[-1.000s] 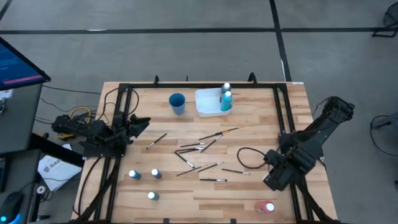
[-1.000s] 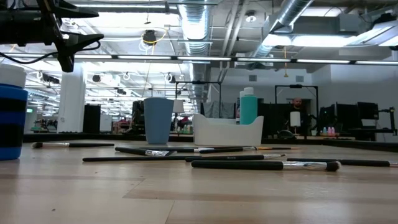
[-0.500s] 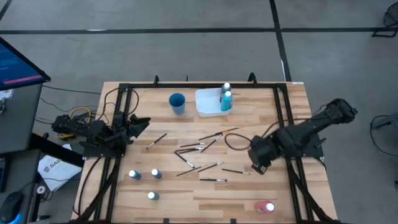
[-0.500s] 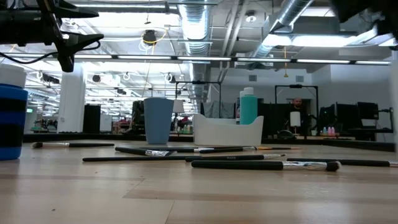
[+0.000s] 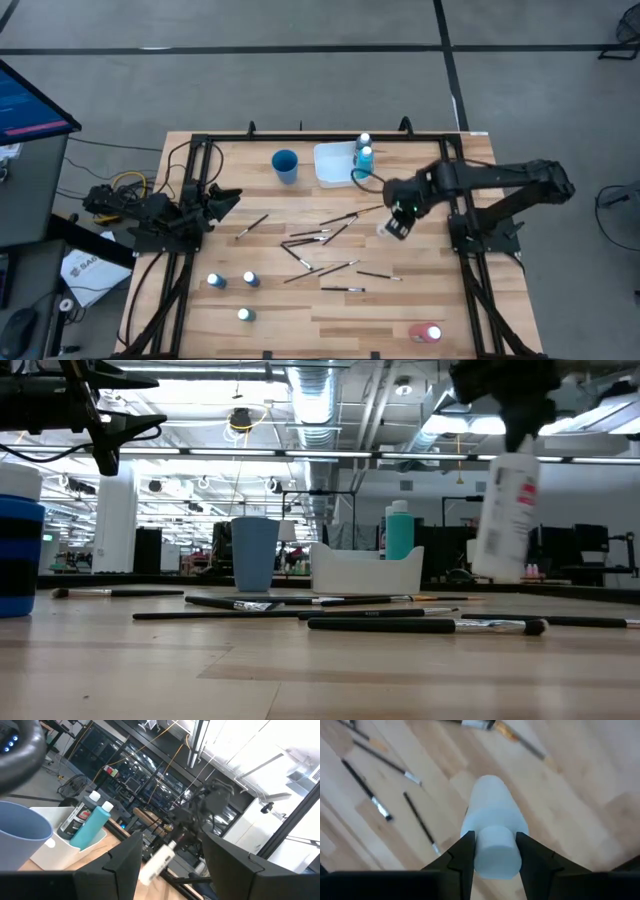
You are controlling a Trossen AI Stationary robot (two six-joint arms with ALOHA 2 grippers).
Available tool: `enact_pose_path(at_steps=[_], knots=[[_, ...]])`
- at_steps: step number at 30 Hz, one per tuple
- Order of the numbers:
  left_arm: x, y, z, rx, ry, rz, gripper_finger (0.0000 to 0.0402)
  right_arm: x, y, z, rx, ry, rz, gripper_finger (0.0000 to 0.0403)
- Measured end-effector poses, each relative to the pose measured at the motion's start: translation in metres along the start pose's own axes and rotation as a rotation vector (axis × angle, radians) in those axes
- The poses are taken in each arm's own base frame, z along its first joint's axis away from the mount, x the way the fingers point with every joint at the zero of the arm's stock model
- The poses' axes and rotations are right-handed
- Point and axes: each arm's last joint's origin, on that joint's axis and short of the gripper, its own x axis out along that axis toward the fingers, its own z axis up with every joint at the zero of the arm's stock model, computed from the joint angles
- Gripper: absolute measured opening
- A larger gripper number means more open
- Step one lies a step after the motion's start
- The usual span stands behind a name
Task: Pick & Place Paint Supplies
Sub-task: Put the white paint bottle into the white bin
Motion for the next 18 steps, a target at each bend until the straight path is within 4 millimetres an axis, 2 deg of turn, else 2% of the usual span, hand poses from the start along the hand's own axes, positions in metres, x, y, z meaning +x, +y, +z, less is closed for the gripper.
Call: enact_pose_path(at_steps=[11,18], knots=[[0.0,0.0,0.0,0.0,0.0,0.0,0.0199,-0.031,-0.028,0.044,0.026,-0.216,0.072,0.0113],[0.0,0.0,0.0,0.001,-0.002,0.005,0.0199,-0.03,-0.029,0.085,-0.006,-0.285,0.064,0.0113]])
